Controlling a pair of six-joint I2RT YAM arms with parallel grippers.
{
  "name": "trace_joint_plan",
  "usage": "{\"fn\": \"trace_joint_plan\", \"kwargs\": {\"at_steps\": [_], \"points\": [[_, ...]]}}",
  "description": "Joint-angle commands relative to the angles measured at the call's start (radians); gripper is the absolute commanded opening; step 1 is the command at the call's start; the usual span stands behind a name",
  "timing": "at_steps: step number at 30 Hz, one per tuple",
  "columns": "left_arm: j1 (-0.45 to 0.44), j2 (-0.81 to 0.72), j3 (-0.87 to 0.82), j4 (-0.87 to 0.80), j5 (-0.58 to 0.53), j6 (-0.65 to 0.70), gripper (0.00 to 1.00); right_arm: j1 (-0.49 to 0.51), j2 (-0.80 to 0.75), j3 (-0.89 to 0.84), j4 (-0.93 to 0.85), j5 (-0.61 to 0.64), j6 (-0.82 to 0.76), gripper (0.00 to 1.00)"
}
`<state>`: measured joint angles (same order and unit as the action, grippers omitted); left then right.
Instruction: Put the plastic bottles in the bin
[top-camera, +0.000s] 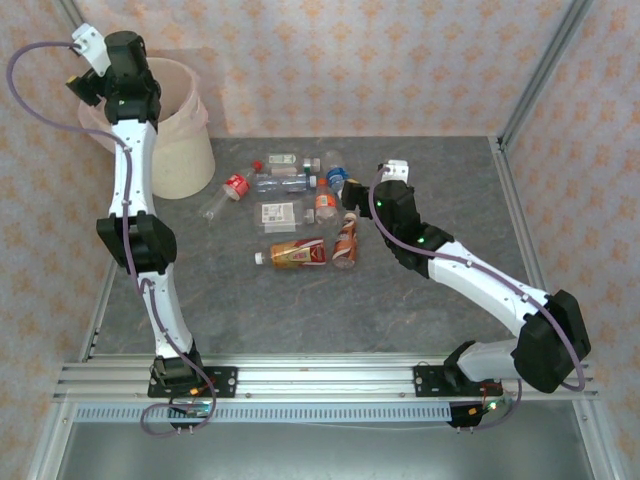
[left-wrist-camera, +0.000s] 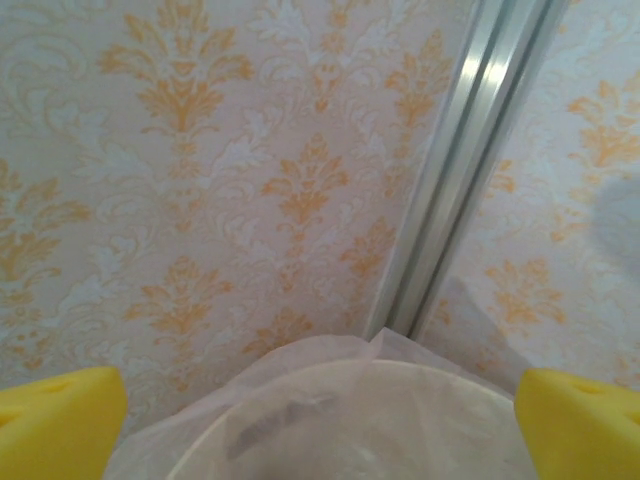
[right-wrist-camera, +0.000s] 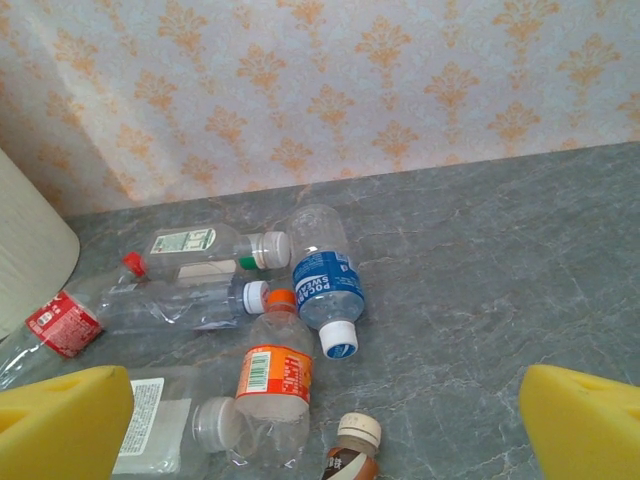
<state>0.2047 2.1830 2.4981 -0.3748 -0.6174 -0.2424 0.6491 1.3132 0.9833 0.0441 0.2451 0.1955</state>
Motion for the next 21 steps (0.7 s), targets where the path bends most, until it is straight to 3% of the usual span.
{"fn": "trace_joint_plan", "kwargs": {"at_steps": [1, 5, 8, 14, 21], "points": [[-0.004, -0.045, 0.052, -0.172, 0.082, -0.061, 1.00, -0.004, 0.002, 0.008, -0.016, 0.054, 0.036, 0.99], [-0.004, -0.103, 0.009, -0.264, 0.192, -0.111, 1.00, -0.042, 0.030, 0.022, -0.068, 0.008, 0.095, 0.99], [-0.004, -0.176, -0.094, -0.256, 0.349, -0.136, 1.00, -0.083, 0.074, 0.043, -0.133, -0.076, 0.148, 0.99], [-0.007, -0.366, -0.389, -0.118, 0.667, -0.205, 1.00, -0.111, 0.150, 0.091, -0.269, -0.204, 0.236, 0.99], [-0.056, -0.578, -0.725, 0.083, 0.879, -0.313, 1.00, -0.103, 0.148, 0.052, -0.389, -0.269, 0.376, 1.00]]}}
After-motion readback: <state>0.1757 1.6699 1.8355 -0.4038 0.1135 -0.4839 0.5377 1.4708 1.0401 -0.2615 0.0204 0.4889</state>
